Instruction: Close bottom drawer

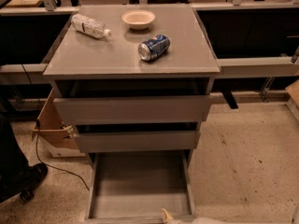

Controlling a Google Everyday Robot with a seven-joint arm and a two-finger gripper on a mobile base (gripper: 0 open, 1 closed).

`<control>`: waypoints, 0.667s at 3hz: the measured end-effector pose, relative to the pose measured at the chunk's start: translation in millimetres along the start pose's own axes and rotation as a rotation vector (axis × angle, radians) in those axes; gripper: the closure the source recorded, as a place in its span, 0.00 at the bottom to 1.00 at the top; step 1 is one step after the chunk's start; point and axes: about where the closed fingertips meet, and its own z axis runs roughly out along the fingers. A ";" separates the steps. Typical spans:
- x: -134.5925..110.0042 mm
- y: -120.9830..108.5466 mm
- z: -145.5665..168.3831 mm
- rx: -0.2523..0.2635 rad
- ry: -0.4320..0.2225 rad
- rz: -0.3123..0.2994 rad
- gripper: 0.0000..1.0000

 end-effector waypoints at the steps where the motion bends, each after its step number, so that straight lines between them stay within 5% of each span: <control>1: 17.1 -12.0 3.8 0.023 0.034 -0.006 0.00; 2: 34.2 -17.5 4.6 0.046 0.090 -0.014 0.00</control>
Offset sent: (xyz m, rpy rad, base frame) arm 0.0105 -0.0420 -0.0439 -0.1831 -0.0157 -0.0307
